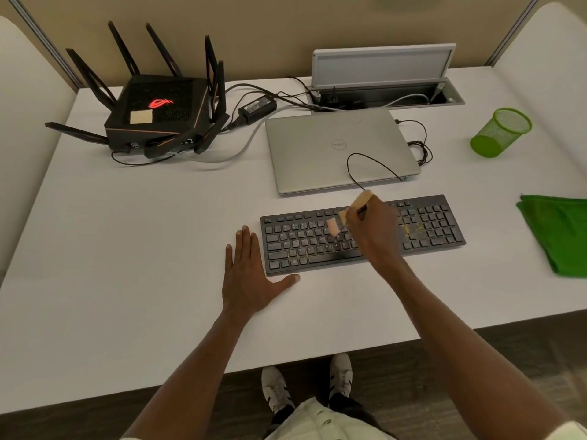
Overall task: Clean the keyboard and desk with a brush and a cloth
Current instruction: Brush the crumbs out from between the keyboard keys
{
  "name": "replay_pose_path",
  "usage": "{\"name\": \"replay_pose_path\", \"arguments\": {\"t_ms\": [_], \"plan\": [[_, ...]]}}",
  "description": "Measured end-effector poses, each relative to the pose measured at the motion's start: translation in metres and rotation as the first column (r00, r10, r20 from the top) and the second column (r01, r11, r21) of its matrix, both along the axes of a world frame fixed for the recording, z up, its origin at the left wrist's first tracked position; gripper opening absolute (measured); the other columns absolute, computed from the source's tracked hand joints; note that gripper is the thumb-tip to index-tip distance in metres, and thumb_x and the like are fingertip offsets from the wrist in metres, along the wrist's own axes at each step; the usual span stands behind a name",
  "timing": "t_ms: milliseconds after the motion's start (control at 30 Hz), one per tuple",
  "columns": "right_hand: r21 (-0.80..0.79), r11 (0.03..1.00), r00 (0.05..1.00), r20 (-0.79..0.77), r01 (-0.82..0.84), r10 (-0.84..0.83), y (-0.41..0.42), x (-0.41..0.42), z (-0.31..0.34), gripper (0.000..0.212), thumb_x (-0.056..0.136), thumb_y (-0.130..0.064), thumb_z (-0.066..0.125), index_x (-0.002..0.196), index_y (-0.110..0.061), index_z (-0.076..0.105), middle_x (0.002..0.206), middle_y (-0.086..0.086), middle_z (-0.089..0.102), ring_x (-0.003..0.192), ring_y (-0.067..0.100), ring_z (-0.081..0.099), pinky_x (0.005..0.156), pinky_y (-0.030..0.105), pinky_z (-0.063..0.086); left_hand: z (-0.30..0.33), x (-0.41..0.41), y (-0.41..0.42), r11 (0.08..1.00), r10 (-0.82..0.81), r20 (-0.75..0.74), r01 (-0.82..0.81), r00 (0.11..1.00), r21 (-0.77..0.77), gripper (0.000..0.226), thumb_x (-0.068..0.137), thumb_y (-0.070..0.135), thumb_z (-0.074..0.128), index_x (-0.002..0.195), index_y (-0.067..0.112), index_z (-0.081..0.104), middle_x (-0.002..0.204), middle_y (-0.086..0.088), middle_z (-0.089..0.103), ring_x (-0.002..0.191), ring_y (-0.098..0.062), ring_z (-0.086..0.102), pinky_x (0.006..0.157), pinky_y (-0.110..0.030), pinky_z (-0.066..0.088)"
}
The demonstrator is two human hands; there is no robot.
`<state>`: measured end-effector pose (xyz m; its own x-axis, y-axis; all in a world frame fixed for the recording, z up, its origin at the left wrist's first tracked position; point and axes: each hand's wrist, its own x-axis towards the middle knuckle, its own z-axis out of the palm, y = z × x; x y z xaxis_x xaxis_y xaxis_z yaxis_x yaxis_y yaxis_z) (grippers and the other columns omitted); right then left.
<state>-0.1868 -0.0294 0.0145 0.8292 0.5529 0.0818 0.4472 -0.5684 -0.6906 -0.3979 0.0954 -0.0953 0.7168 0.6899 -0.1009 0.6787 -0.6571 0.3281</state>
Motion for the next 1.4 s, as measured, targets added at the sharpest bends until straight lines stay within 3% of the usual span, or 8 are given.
{"name": "replay_pose_path", "arguments": {"t_ms": [133,300,500,700,867,1067,1333,1400], "plan": [[0.012,0.997,0.997,0.025,0.076,-0.076,-0.014,0.018,0.009,0.017,0.093,-0.018,0.054,0.077,-0.011,0.056,0.060,-0.004,0.057,0.047,0.003,0.048,0.041,0.015,0.034,-0.001,0.001,-0.001,1.000,0.003,0.015,-0.003,1.000,0.007,0.141,0.066,0.104,0.030,0.162,0.004,0.005,0.171,-0.009,-0.010,0.157,-0.019,-0.013,0.127,-0.043,-0.004],[0.038,0.998,0.999,0.007,-0.051,0.051,0.007,-0.002,0.005,0.015,0.094,-0.019,0.055,0.082,-0.011,0.058,0.067,-0.003,0.063,0.055,0.004,0.058,0.044,0.021,0.042,0.000,0.000,0.000,1.000,0.001,0.023,-0.001,1.000,-0.004,0.141,0.065,0.105,0.026,0.163,0.005,0.005,0.170,-0.009,-0.010,0.157,-0.019,-0.015,0.127,-0.043,-0.004],[-0.130,0.988,0.993,0.075,-0.083,0.093,0.000,-0.005,-0.001,0.015,0.087,-0.018,0.057,0.074,-0.010,0.056,0.058,-0.001,0.058,0.049,0.010,0.055,0.045,0.034,0.048,0.002,0.000,-0.001,1.000,0.005,0.013,-0.005,1.000,-0.009,0.141,0.065,0.105,0.026,0.162,0.005,0.004,0.171,-0.009,-0.011,0.157,-0.019,-0.014,0.128,-0.043,-0.004],[0.001,0.958,0.953,0.100,-0.288,0.286,0.018,-0.011,0.018,0.023,0.101,-0.017,0.052,0.081,-0.009,0.059,0.062,-0.013,0.057,0.051,-0.014,0.053,0.046,0.006,0.036,0.001,0.000,-0.001,1.000,0.003,0.008,-0.003,1.000,0.007,0.141,0.065,0.105,0.024,0.162,0.004,0.006,0.171,-0.010,-0.009,0.157,-0.019,-0.012,0.128,-0.043,-0.003],[-0.137,0.867,0.855,0.148,-0.480,0.497,0.007,-0.009,0.004,0.008,0.094,-0.006,0.059,0.087,-0.009,0.064,0.071,-0.007,0.062,0.054,-0.006,0.050,0.051,0.009,0.035,-0.001,0.000,0.000,1.000,0.005,0.021,-0.005,1.000,-0.003,0.141,0.066,0.105,0.024,0.162,0.004,0.006,0.171,-0.010,-0.009,0.157,-0.019,-0.013,0.128,-0.044,-0.002],[-0.061,0.863,0.846,0.174,-0.502,0.505,0.018,-0.013,0.010,0.010,0.093,-0.001,0.058,0.088,-0.007,0.065,0.070,-0.013,0.058,0.058,-0.016,0.054,0.053,0.004,0.039,0.001,0.000,0.000,1.000,0.009,0.008,-0.009,1.000,-0.008,0.142,0.065,0.106,0.024,0.163,0.006,0.004,0.171,-0.008,-0.012,0.157,-0.018,-0.015,0.127,-0.042,-0.006],[-0.118,0.801,0.790,0.137,-0.586,0.598,0.006,-0.015,0.008,0.008,0.093,-0.007,0.060,0.090,-0.013,0.065,0.075,-0.002,0.068,0.064,0.007,0.061,0.057,0.019,0.047,-0.001,0.000,0.000,1.000,0.001,0.010,-0.001,1.000,-0.004,0.141,0.066,0.105,0.025,0.162,0.005,0.003,0.171,-0.009,-0.011,0.157,-0.019,-0.014,0.128,-0.044,-0.002],[-0.098,0.829,0.813,0.165,-0.551,0.559,0.014,-0.014,0.008,0.007,0.093,-0.007,0.060,0.091,-0.012,0.065,0.072,-0.004,0.066,0.057,0.001,0.054,0.053,0.015,0.038,-0.001,0.000,0.000,1.000,0.001,0.011,-0.001,1.000,-0.003,0.142,0.064,0.106,0.022,0.163,0.006,0.004,0.171,-0.009,-0.011,0.157,-0.019,-0.014,0.128,-0.044,-0.003]]}}
